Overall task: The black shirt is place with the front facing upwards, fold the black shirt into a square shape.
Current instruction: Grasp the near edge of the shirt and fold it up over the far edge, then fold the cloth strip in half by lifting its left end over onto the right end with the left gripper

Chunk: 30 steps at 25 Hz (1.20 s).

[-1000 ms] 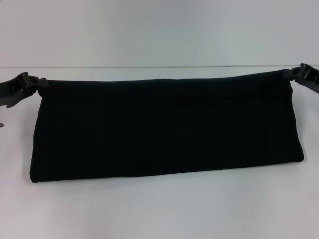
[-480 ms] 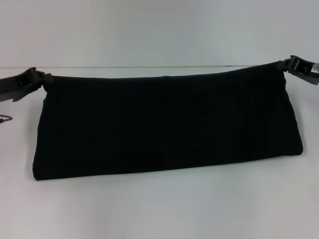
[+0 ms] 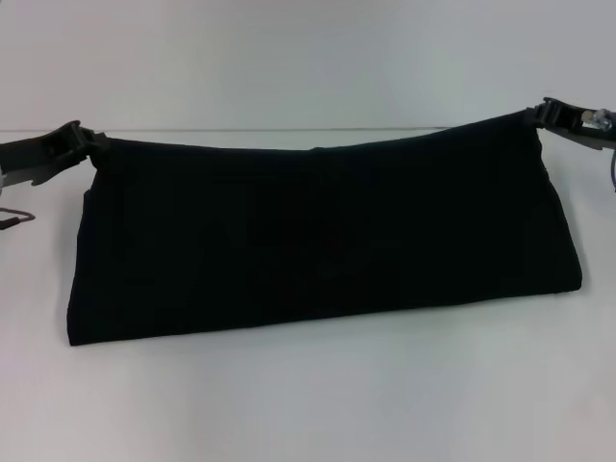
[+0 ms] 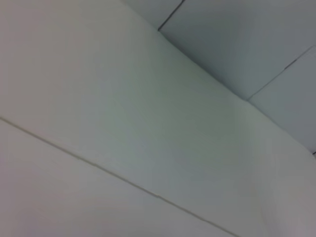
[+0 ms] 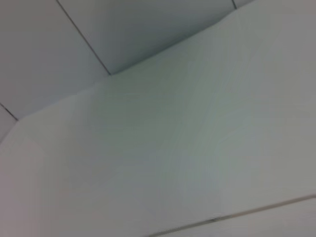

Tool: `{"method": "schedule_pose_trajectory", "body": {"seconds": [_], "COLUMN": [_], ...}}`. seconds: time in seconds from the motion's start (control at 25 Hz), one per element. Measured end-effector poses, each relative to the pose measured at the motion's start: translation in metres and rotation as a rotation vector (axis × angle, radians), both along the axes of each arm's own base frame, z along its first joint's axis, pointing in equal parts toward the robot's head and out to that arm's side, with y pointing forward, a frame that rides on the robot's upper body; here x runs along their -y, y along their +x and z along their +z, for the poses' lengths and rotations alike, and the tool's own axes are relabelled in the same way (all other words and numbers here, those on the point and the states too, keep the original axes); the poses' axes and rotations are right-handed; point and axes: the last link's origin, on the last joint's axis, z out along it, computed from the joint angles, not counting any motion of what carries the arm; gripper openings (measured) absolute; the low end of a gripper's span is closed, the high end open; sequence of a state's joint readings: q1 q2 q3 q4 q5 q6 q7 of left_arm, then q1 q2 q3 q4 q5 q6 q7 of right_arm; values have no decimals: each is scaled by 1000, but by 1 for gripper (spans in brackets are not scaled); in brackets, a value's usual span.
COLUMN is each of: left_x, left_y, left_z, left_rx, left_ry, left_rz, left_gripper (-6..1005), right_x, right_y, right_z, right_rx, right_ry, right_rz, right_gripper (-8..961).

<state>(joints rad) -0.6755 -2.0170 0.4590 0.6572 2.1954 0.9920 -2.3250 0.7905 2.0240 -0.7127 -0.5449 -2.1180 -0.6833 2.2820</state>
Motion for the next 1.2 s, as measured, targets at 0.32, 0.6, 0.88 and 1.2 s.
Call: {"method": "schedule_pose_trajectory", "body": {"seconds": [0.32,0.6,0.88,1.2], "left_x": [-8,1,61,134], "left_y": [4,-11,-10,-49], "left_z": [-6,14,18,10], "left_rx": [-41,10,214,503], "left_ry": [2,56,-92,-169], "left_rz": [11,72,-71,106], "left_gripper": [193,201,388,760], "right_x": [-9,-15,45,103], "right_y": [3,11,14,35], "right_z": [2,49,64,35], "right_rx": [97,122,-134,-374], "right_ry": [-22,4,-87,-86], "right_rz": [-27,-40,86,171], "right_gripper": [23,205,487,739]}}
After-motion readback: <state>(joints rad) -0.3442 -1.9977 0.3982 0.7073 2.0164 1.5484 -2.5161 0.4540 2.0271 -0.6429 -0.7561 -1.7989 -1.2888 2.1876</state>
